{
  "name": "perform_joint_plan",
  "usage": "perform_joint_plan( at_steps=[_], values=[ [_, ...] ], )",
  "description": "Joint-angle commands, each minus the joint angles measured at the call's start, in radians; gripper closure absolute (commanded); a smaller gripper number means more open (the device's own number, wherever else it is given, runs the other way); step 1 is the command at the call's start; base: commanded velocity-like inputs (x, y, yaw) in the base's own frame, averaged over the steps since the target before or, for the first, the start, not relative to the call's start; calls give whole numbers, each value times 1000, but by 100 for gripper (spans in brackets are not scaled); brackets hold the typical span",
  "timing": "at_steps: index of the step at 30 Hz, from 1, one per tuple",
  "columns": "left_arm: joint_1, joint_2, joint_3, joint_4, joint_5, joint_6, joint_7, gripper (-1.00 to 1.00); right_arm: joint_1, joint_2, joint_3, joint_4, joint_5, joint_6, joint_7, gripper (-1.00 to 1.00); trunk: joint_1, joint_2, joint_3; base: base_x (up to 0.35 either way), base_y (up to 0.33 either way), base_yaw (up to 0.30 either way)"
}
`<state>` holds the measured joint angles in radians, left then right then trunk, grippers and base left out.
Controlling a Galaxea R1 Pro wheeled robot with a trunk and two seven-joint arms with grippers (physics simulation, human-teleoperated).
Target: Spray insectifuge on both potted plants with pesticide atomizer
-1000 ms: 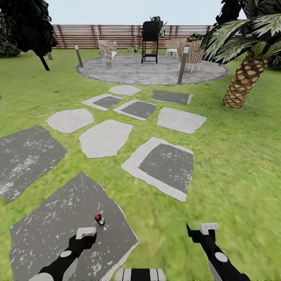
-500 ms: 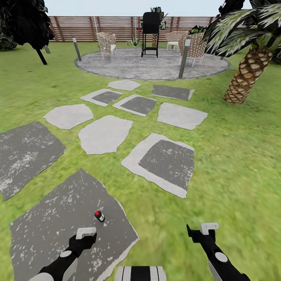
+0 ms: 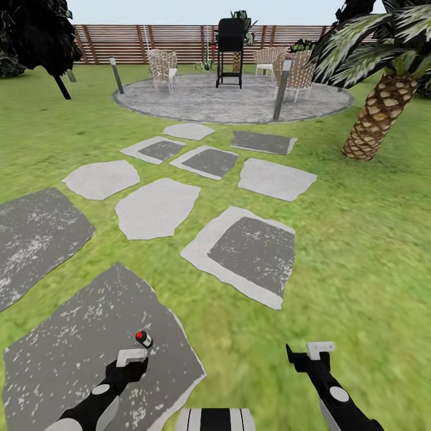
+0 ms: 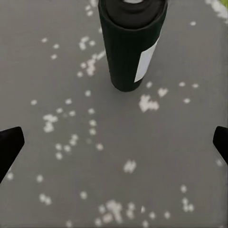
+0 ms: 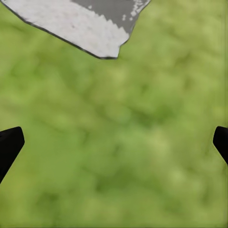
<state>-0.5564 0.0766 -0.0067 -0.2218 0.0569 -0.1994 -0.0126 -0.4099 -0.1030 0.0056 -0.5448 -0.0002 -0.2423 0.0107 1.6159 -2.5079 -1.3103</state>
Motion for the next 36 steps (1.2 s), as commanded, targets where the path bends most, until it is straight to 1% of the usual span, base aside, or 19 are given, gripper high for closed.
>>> perform_joint_plan(
  at_steps=[1, 9, 11, 14, 15, 22, 27, 36],
  values=[
    [0, 0, -1, 1, 6, -3, -1, -100, 0, 0, 1, 1, 0, -3, 1, -100, 0, 0, -1, 4, -9, 0],
    [0, 0, 0, 1, 9, -4, -1, -100, 0, 0, 1, 1, 0, -3, 1, -100, 0, 0, -1, 61, -38, 0],
    [1, 0, 0, 2, 11, -33, -1, -100, -1, -1, 1, 2, 0, -3, 1, -100, 0, 0, -1, 22, -13, 0],
    [1, -3, -1, 8, 6, -92, -1, -100, 0, 0, 1, 3, 0, -3, 1, -100, 0, 0, -1, 7, -4, 0],
    [1, -4, 0, 9, 6, -95, -1, -100, 0, 0, 1, 3, 0, -3, 1, -100, 0, 0, -1, 1, -1, 0],
    [1, -4, 0, 10, 6, -103, -1, -100, -1, -1, 1, 3, 0, -3, 1, -100, 0, 0, -1, 3, 0, 0],
    [1, -4, 0, 10, 6, -104, -1, -100, 0, -1, 1, 3, 0, -3, 1, -100, 0, 0, -1, 138, 0, 0],
    [1, -6, 0, 10, 7, -106, -1, -100, 0, 0, 1, 2, 0, -3, 1, -100, 0, 0, -1, 44, 0, 0]
  ],
)
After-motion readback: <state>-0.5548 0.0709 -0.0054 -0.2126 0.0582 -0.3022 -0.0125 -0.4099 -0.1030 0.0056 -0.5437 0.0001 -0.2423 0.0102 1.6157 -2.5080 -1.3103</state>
